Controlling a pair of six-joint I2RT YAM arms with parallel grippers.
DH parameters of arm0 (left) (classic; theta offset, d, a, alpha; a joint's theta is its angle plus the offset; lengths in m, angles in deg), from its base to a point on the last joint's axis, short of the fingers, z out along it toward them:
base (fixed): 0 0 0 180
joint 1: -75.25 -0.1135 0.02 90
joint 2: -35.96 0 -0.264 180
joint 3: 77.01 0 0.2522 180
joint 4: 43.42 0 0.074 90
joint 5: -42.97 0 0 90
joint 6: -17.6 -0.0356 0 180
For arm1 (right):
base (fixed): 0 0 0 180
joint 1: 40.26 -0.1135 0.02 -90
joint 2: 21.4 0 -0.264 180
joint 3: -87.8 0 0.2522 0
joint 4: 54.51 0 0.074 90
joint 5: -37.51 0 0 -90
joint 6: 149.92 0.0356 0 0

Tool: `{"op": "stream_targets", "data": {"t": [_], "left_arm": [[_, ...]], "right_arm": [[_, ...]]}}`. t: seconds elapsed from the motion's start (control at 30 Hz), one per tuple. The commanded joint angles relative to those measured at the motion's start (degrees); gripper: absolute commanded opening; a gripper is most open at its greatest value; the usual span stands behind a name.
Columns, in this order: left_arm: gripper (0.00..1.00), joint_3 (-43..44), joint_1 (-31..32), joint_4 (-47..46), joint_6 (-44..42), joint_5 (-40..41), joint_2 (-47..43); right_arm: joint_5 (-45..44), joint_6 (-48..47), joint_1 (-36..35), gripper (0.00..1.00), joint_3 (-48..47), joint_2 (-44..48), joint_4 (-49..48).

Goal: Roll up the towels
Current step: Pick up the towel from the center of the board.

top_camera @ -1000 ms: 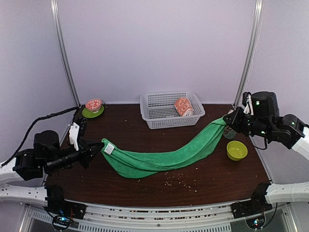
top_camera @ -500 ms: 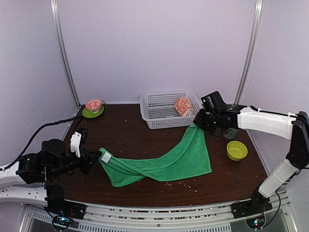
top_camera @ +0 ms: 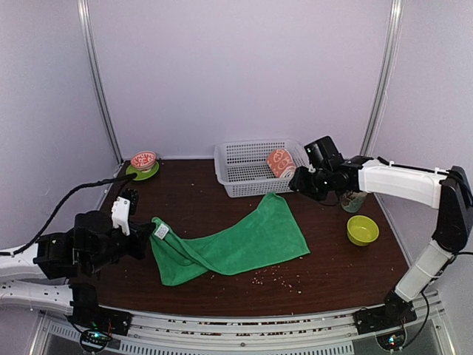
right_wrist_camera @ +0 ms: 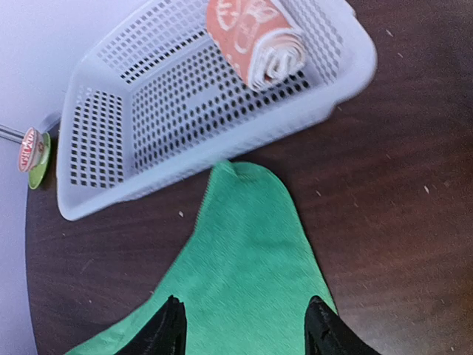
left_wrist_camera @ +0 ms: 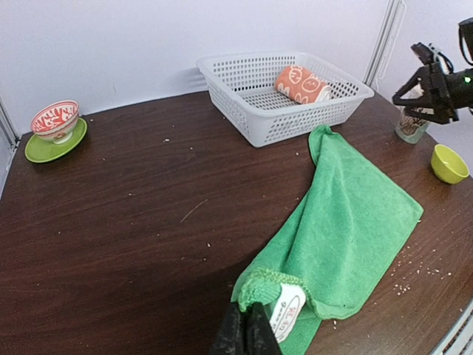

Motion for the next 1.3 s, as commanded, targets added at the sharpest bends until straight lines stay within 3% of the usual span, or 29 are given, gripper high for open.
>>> {"op": "stream_targets", "data": {"t": [0.0, 0.2, 0.8, 0.9, 1.03, 1.27], "left_arm": [[0.00, 0.6, 0.2, -5.2, -2.7, 1.7, 3.2], [0.00, 1.7, 0.2, -5.1, -3.0, 1.2, 6.4], [0.00, 1.4, 0.2, -4.2, -2.3, 0.9, 5.0], [0.00, 1.6, 0.2, -4.4, -2.6, 0.9, 5.1], [0.00, 2.1, 0.2, -3.2, -2.5, 0.6, 4.9], [0.00, 6.8, 0.2, 1.5, -5.1, 1.2, 1.8]], "right_arm": [[-2.0, -7.0, -1.5, 0.49, 10.8, 4.7, 3.7], [-2.0, -7.0, -4.4, 0.47, 19.8, 5.5, 2.8], [-2.5, -3.8, -9.5, 0.43, 25.2, -1.3, 3.3], [-1.4, -3.7, -9.5, 0.31, 25.2, -2.4, 2.4], [-0.3, -3.1, -9.6, 0.00, 25.5, -1.2, 2.2], [-3.6, -2.4, -9.6, 0.00, 22.0, 21.3, 10.7]]}}
